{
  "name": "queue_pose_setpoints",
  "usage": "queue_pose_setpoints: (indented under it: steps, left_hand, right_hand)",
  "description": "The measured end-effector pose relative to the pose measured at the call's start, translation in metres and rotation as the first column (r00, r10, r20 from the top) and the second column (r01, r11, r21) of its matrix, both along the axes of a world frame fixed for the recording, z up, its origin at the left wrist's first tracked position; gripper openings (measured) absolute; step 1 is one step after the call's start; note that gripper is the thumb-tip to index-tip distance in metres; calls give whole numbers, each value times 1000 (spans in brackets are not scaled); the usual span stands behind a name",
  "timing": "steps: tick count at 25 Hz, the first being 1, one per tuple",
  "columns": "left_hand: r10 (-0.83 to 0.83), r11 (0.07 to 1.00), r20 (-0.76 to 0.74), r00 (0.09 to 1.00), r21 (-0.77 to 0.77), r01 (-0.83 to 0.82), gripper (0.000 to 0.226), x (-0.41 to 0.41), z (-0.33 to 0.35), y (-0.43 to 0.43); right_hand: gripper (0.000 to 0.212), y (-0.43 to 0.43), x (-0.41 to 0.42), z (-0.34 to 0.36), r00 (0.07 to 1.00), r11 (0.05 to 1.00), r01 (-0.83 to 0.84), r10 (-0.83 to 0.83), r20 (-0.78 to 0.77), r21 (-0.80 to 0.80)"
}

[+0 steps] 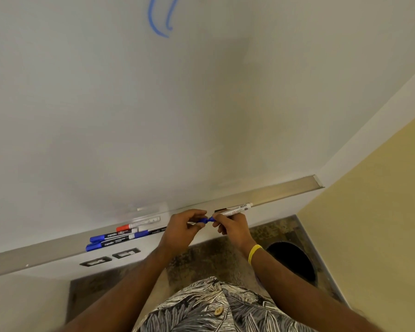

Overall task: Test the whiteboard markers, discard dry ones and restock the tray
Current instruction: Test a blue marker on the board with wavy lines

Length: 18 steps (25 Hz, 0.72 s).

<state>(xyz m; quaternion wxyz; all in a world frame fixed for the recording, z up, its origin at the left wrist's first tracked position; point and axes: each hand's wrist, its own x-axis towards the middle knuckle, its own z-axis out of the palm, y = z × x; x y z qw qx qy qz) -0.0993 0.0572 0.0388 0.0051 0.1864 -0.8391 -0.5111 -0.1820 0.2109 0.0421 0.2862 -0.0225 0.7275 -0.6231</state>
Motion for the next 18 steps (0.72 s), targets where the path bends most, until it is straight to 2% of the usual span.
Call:
queue_pose_setpoints:
  steps: [8,13,18]
  left_hand:
    - [78,991,9,997,107,-79,29,9,8,2]
    - [32,992,-39,999,124,-27,23,16,12,4]
    - [80,990,36,996,111,-84,17,24,6,-13]
  right_hand:
    - [25,-8,15,0,980,992,46,-21,199,-118]
    - [26,-10,18,1,977,990,-24,52,206,-139]
    - [28,1,0,-2,959,972,200,-168,229,-125]
